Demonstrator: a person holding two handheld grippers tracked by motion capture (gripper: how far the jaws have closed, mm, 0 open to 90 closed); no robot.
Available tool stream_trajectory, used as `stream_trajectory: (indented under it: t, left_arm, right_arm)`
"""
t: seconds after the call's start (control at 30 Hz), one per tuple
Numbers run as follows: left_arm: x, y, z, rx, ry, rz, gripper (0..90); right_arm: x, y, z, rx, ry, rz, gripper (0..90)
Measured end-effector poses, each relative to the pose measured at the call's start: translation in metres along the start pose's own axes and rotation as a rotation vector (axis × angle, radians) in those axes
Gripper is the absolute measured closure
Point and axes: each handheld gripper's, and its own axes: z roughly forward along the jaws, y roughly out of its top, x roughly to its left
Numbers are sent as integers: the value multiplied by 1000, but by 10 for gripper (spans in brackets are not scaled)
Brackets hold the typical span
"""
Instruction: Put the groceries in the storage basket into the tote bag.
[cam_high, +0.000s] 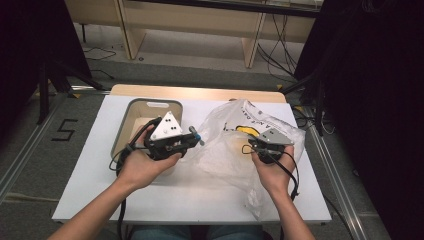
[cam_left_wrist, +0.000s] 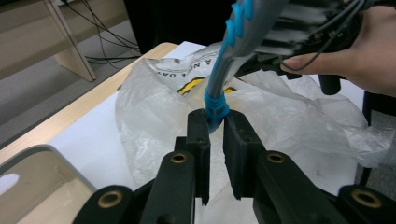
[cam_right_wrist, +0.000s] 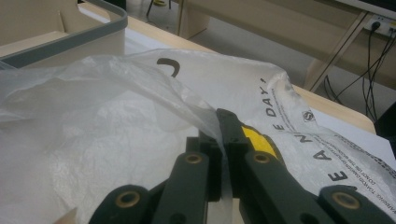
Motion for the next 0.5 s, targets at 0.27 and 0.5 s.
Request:
stream_trajectory:
  t: [0.27,0.5]
  left_arm:
    - [-15,-2,22,31,-46,25,805]
    - [-28,-3,44,67,-71,60,805]
  right_arm:
    - [0,0,0,0,1,1,900]
    - [0,0,-1,-6,6,7,900]
